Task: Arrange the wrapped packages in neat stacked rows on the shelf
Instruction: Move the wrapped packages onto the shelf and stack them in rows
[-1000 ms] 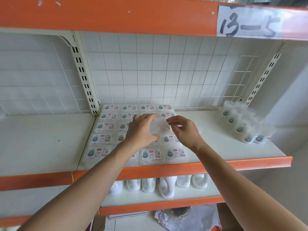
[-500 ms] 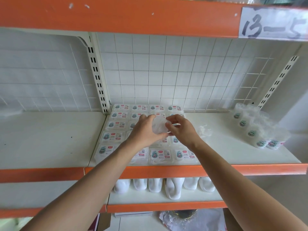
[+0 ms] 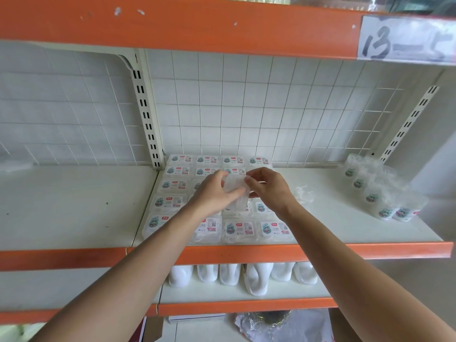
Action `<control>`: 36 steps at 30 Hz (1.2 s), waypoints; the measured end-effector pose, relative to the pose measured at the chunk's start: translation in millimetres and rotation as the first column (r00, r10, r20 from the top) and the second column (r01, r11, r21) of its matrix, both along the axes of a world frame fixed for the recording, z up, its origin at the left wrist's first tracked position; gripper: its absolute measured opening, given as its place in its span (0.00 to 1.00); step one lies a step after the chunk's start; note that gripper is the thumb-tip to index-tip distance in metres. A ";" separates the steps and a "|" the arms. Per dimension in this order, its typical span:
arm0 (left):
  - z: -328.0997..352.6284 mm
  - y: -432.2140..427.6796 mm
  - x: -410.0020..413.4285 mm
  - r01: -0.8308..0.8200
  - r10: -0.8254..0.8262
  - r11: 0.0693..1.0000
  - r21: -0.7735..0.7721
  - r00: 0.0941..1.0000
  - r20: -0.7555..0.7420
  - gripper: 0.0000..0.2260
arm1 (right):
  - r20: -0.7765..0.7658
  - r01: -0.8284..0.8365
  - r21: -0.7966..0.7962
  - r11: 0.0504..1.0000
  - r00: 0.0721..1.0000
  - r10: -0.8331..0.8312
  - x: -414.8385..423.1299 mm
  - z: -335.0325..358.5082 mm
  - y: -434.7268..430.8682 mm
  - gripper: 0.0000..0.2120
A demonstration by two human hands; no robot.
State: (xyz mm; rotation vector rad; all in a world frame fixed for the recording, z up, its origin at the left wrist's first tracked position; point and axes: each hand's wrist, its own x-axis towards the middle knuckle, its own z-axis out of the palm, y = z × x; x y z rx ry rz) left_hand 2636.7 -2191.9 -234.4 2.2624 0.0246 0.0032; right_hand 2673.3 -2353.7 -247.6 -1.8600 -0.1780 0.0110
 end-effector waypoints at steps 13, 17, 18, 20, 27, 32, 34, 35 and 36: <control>7.4 -6.3 4.7 -0.034 -0.018 0.965 -0.260 0.981 -0.195 0.25 | -0.060 -0.145 0.216 0.966 0.985 0.161 -6.7 2.0 -16.8 0.06; 4.3 -5.7 4.8 -0.004 -0.061 0.903 -0.430 0.988 -0.138 0.29 | 0.021 -0.206 -0.057 0.977 0.978 0.207 -6.7 -4.7 -24.1 0.12; 3.6 -4.8 5.0 0.005 -0.067 0.897 -0.442 0.990 -0.123 0.29 | 0.005 -0.225 -0.059 0.973 0.974 0.226 -7.0 -5.4 -25.9 0.15; 1.1 -1.9 6.6 0.016 -0.073 0.888 -0.460 0.992 -0.107 0.30 | -0.029 -0.272 -0.053 0.961 0.962 0.270 -8.0 -5.1 -28.8 0.19; -7.4 5.7 10.2 0.036 -0.073 0.922 -0.385 0.994 -0.082 0.35 | 0.016 -0.216 -0.133 0.967 0.975 0.220 -6.9 -7.6 -28.1 0.26; -8.6 8.0 12.3 0.064 -0.096 0.938 -0.340 0.992 -0.077 0.31 | 0.084 -0.162 -0.257 0.953 0.978 0.189 -4.3 -13.3 -27.8 0.28; -6.8 8.5 13.2 0.035 -0.067 0.941 -0.337 0.994 -0.085 0.24 | 0.115 -0.159 -0.290 0.944 0.973 0.200 -2.9 -14.0 -26.8 0.29; -5.7 8.6 13.7 0.004 -0.035 0.942 -0.336 0.996 -0.088 0.19 | 0.123 -0.164 -0.288 0.943 0.971 0.207 -2.6 -14.3 -26.1 0.29; -4.4 8.7 14.3 -0.030 0.000 0.941 -0.337 0.996 -0.088 0.15 | 0.127 -0.171 -0.270 0.948 0.969 0.211 -2.6 -14.7 -25.0 0.29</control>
